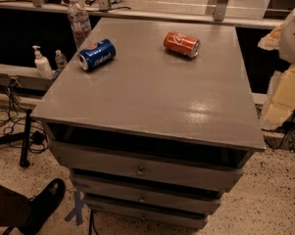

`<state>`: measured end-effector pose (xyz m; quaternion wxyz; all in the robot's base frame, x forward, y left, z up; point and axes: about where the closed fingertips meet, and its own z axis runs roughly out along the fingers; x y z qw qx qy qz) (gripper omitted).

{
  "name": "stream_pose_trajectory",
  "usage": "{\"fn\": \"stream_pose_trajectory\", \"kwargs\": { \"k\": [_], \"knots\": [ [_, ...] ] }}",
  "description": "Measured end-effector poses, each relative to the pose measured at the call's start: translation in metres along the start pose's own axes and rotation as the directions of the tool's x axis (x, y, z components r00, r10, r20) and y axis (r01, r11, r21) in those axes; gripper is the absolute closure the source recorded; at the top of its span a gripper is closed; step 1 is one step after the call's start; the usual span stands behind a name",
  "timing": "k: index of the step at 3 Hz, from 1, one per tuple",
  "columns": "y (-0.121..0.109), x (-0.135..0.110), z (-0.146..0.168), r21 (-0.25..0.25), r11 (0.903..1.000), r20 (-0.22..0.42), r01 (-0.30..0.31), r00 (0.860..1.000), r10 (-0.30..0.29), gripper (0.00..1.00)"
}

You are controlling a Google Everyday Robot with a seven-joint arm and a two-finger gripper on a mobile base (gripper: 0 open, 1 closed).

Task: Pick coke can

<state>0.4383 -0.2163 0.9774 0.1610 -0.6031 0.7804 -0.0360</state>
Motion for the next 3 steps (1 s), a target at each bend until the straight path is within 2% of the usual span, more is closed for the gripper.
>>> {"fn": "stream_pose_trajectory", "kwargs": {
  "k": [1, 2, 3],
  "knots": [
    [0.0, 0.0, 0.0, 0.0, 1.0, 0.0, 0.0, 1.0, 0.0, 0.0],
    [-0.006, -0.007, 0.002, 0.024, 0.9996, 0.022, 0.016, 1.0, -0.017, 0.0],
    [-0.038, -0.018, 0.014, 0.076, 0.9971, 0.082, 0.011, 0.997, -0.017, 0.0]
  ]
}}
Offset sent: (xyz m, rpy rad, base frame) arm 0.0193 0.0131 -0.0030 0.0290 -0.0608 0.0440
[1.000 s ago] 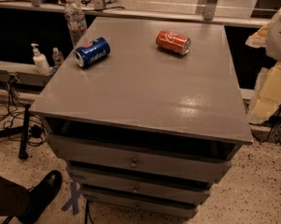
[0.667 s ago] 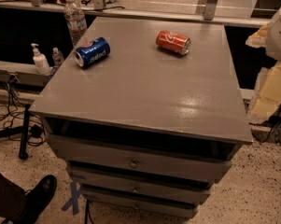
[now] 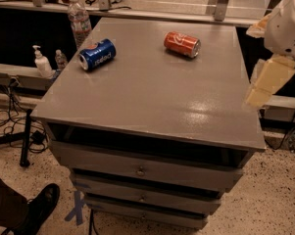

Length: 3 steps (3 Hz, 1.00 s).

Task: Pick coke can

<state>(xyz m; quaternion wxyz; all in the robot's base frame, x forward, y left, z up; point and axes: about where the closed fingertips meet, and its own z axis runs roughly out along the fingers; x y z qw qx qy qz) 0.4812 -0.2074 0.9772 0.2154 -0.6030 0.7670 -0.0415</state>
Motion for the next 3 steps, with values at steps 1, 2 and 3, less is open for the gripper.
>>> {"fn": "stream_pose_trajectory", "kwargs": {
  "k": [1, 2, 3],
  "knots": [
    [-0.046, -0.009, 0.024, 0.056, 0.9976, 0.074, -0.041, 0.997, 0.036, 0.0],
    [-0.092, -0.016, 0.049, 0.098, 0.9901, 0.135, -0.101, 0.987, 0.087, 0.0],
    [-0.139, -0.016, 0.078, 0.14, 0.9699, 0.186, -0.199, 0.967, 0.172, 0.0]
  ]
}}
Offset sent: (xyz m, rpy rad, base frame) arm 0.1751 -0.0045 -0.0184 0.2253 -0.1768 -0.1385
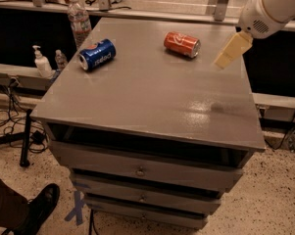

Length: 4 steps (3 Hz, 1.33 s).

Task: Pick coke can

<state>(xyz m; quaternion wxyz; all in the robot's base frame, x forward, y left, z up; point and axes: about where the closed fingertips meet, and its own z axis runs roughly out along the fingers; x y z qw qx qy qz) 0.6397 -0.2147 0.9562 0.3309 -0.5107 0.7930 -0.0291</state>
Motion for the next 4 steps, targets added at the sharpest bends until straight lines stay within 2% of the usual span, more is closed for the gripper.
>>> {"fn": "stream_pose_trajectory", "kwargs": {
  "k": [1, 2, 3, 4],
  "knots": [
    [0.0, 0.0, 0.0, 0.0, 1.0, 0.0, 0.0, 1.0, 0.0, 0.0],
    [-0.005, -0.009, 0.006, 0.014, 0.9989, 0.025, -0.046, 0.999, 0.046, 0.0],
    [-0.019, -0.039, 0.033, 0.003, 0.9913, 0.085, -0.131, 0.988, 0.131, 0.0],
    [-0.038, -0.069, 0.068, -0.046, 0.9751, 0.144, -0.217, 0.964, 0.221, 0.0]
  ]
}}
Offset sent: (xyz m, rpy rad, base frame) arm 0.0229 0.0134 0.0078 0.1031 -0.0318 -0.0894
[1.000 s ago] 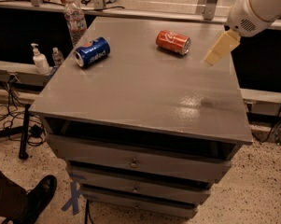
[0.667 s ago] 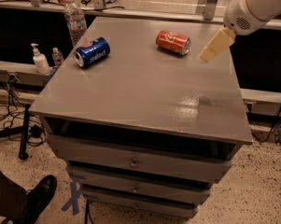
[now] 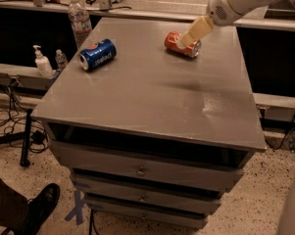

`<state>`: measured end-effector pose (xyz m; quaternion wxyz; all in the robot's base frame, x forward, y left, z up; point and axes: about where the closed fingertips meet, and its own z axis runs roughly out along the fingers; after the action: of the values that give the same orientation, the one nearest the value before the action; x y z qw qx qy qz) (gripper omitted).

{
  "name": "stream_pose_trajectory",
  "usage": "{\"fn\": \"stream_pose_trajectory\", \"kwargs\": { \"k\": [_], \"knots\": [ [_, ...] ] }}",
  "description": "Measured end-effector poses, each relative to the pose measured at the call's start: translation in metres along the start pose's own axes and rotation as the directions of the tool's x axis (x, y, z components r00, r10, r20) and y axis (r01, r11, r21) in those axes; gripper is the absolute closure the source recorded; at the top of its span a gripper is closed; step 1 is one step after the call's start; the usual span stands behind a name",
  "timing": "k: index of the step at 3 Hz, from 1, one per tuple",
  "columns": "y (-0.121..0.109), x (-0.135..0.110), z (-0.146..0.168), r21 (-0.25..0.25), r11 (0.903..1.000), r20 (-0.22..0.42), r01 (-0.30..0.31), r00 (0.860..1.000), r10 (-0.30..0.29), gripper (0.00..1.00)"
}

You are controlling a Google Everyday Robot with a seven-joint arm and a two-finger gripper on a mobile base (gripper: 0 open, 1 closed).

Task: Pick coke can

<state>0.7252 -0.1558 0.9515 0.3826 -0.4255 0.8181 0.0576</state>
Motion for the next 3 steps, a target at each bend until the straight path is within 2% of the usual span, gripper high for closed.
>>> {"fn": "stream_pose_trajectory", "kwargs": {
  "k": [1, 2, 3],
  "knots": [
    [-0.007, -0.018, 0.038, -0.039, 0.9977, 0.024, -0.056, 0.998, 0.057, 0.0],
    [-0.009, -0.019, 0.08, -0.057, 0.9953, -0.004, -0.078, 0.997, 0.078, 0.0],
    [-0.017, -0.01, 0.107, -0.05, 0.9948, -0.035, -0.089, 0.996, 0.087, 0.0]
  ]
}}
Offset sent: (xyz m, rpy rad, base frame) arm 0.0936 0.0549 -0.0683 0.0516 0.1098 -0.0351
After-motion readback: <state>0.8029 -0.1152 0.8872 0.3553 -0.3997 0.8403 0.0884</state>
